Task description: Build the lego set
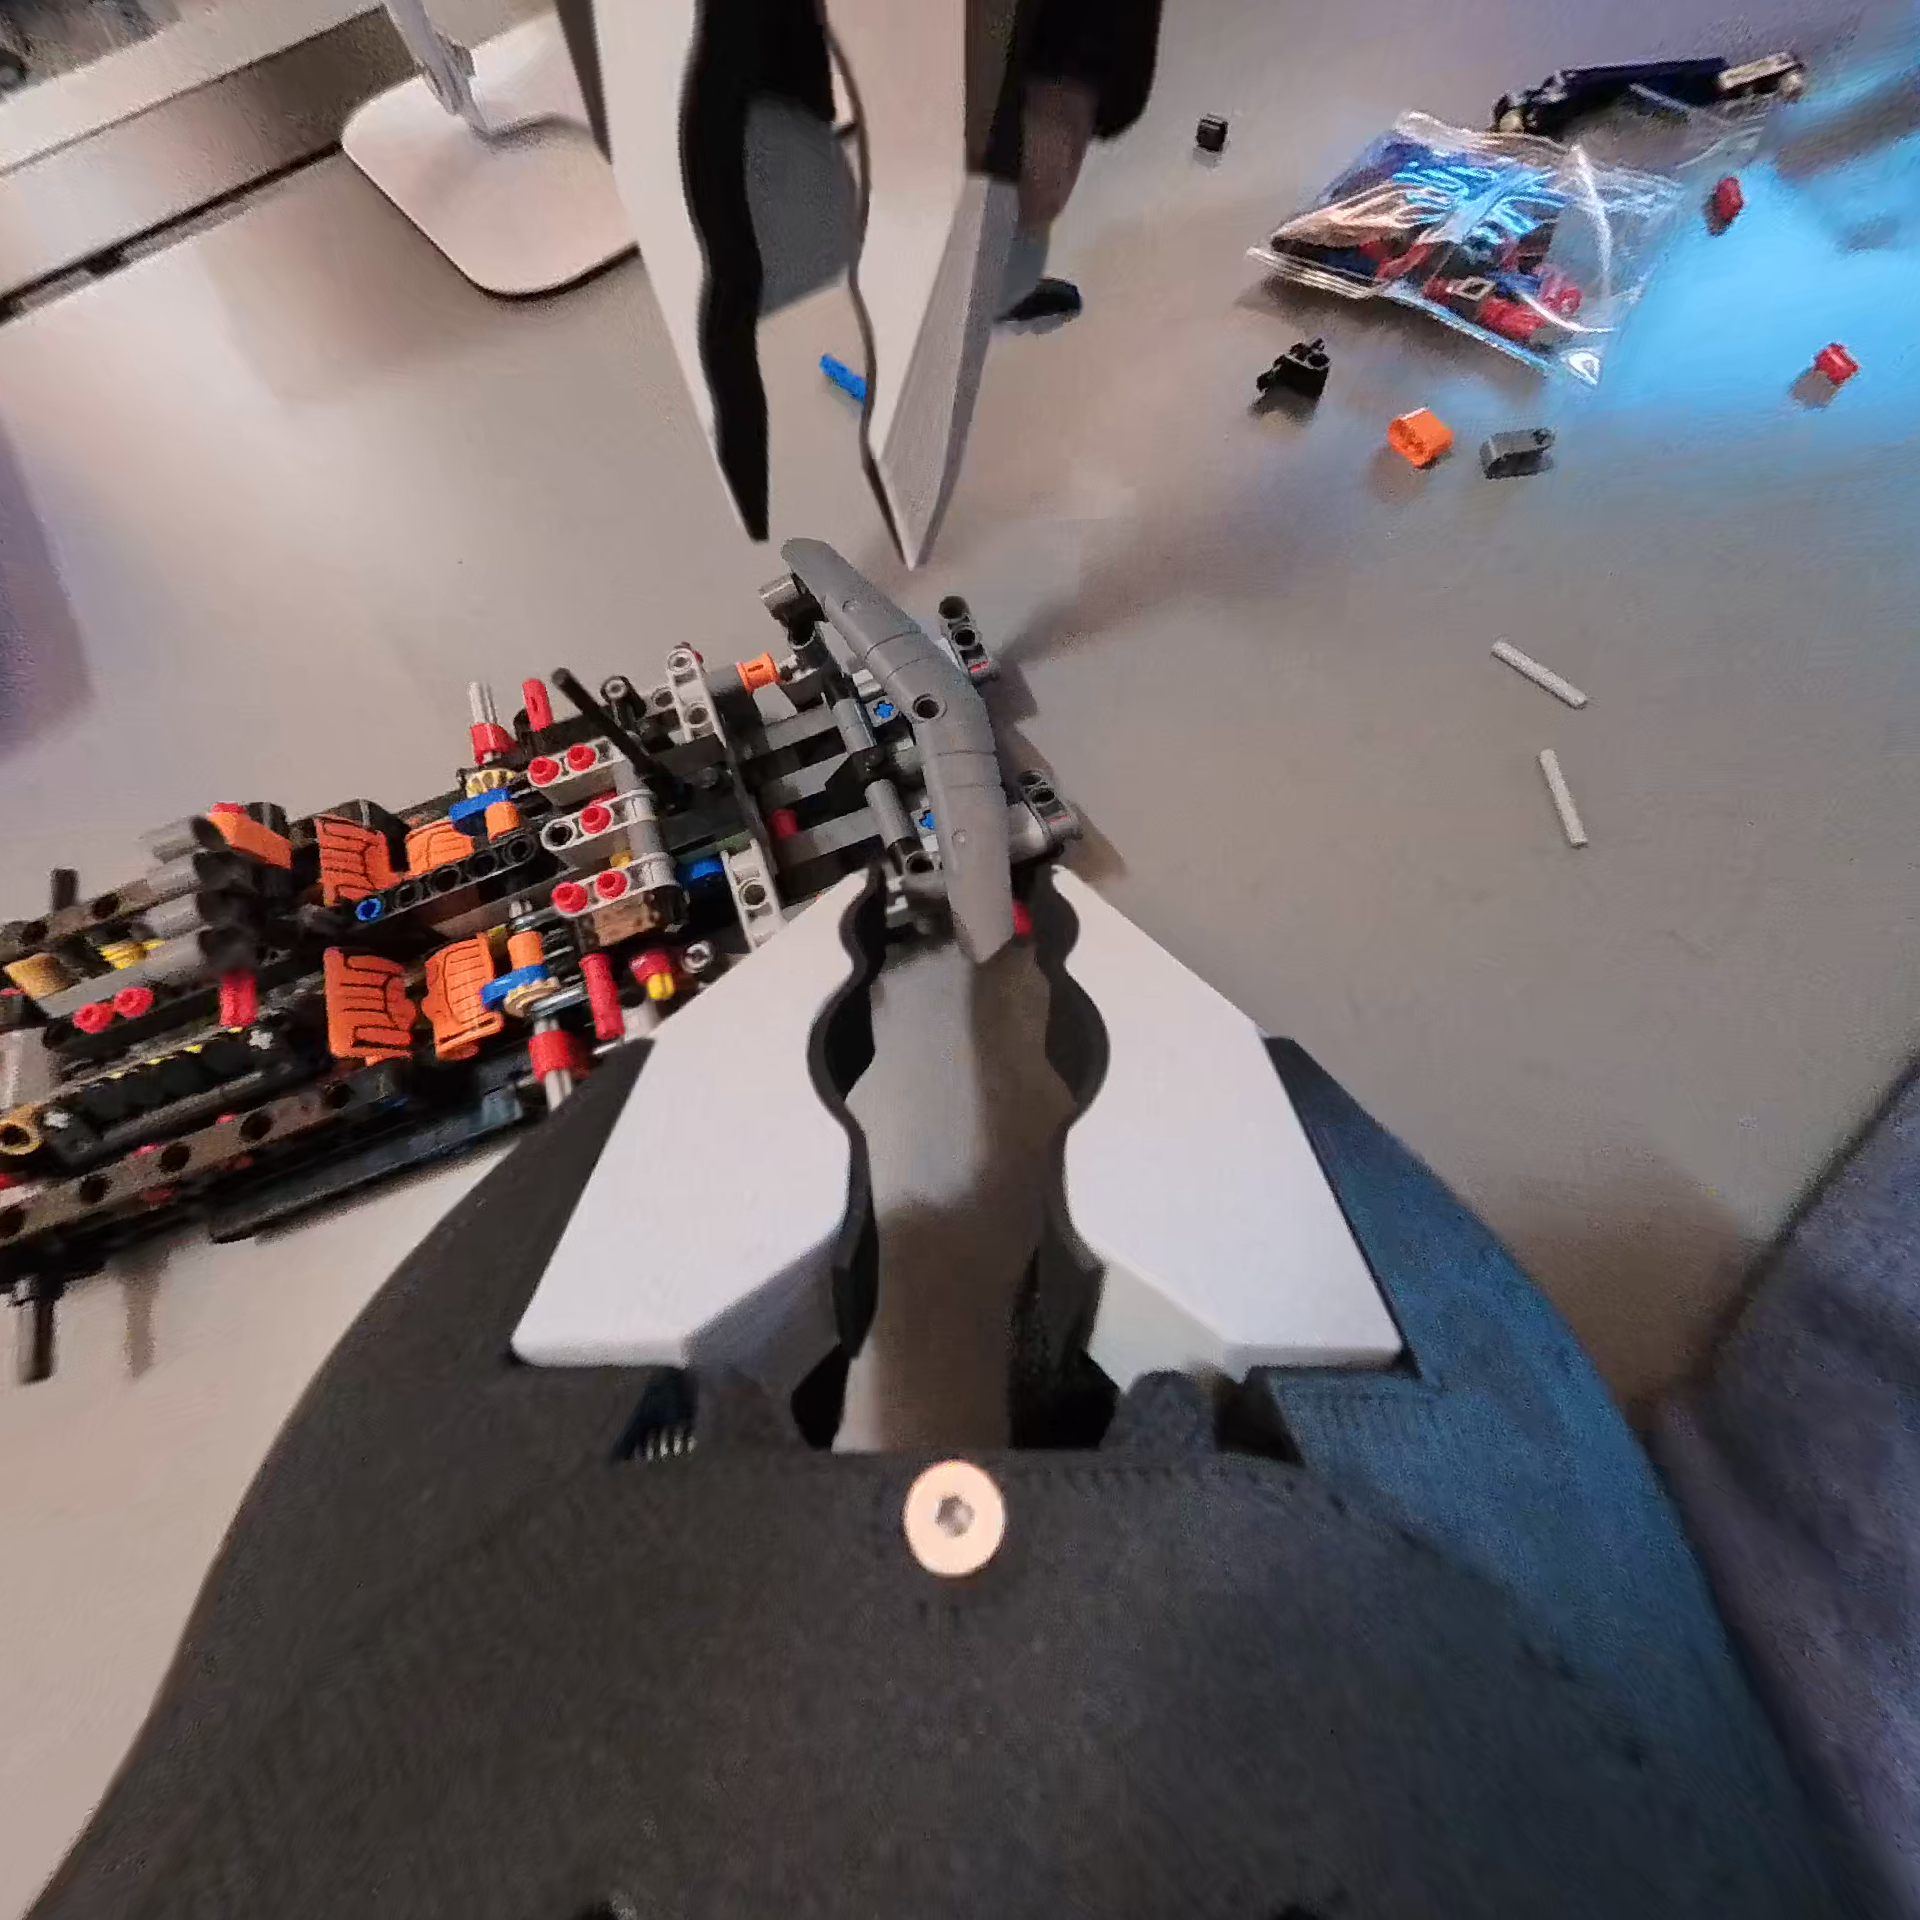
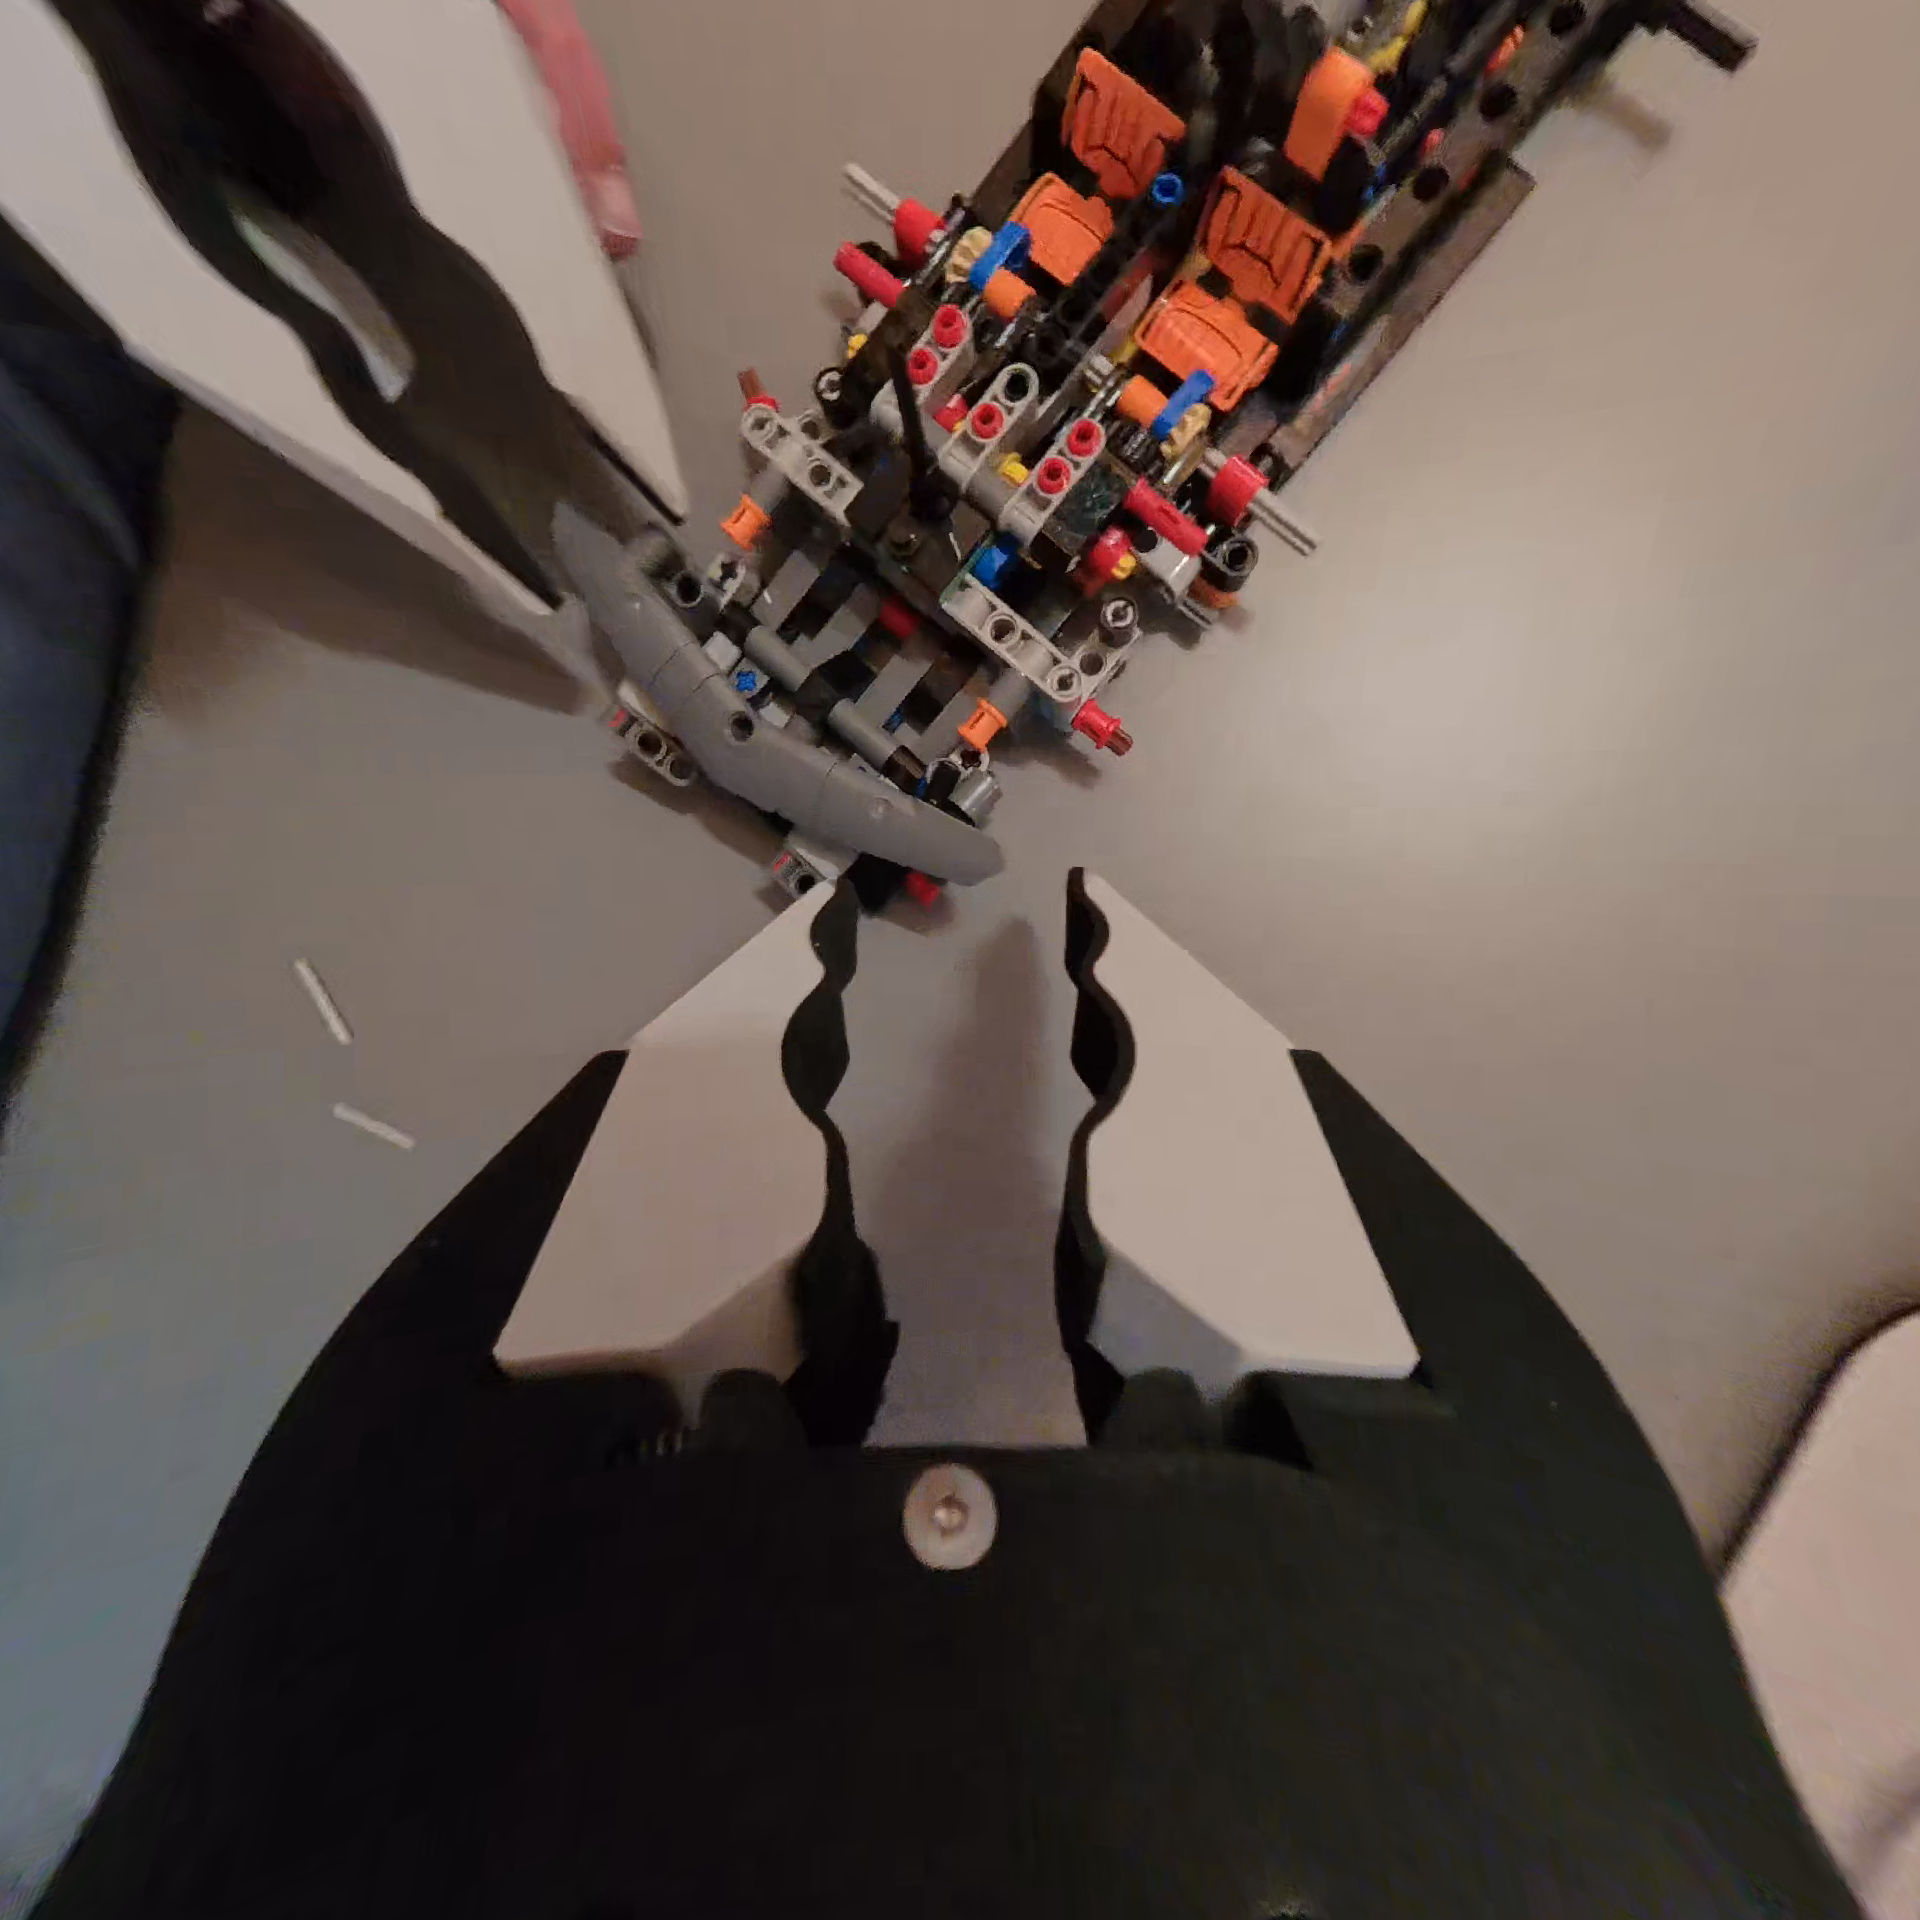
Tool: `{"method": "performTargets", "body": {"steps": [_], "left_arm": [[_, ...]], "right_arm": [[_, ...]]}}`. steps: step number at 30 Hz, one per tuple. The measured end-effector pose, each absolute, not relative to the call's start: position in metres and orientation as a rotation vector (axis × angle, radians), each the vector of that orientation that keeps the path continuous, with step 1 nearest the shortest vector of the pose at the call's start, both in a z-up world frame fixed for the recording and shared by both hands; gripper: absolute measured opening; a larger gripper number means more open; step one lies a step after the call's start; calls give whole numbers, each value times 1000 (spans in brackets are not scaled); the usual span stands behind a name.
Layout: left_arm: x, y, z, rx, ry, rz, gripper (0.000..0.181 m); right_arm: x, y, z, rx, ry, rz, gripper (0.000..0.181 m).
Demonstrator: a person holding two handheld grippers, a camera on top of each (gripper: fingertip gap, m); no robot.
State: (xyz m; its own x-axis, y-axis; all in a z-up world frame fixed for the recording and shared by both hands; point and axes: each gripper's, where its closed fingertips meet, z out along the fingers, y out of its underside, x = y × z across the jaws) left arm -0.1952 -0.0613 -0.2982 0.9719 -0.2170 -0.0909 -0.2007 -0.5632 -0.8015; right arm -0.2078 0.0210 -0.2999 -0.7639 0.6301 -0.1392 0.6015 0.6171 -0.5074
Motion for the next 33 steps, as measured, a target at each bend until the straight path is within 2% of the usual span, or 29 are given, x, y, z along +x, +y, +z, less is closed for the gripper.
{"method": "performTargets", "body": {"steps": [1,5,10,16,20,33], "left_arm": [[-196,-64,-294,-2180,304,-24,27],[-204,-65,-259,-2125,427,-24,27],[-222,-37,-229,-2094,739,28,26],[-231,7,-257,-2107,1140,29,23],[-224,16,-279,-2149,1302,-145,19],[-218,11,-301,-2201,1501,-438,13]], "right_arm": [[-209,19,-302,-1124,-2750,883,38],[-210,15,-302,-1394,-2637,1111,36],[-211,13,-297,-1566,-2506,1301,22],[-214,13,-301,-1735,-2362,1446,12],[-214,13,-300,-1760,-2314,1489,9],[-209,14,-300,-1884,-2198,1592,5]]}}
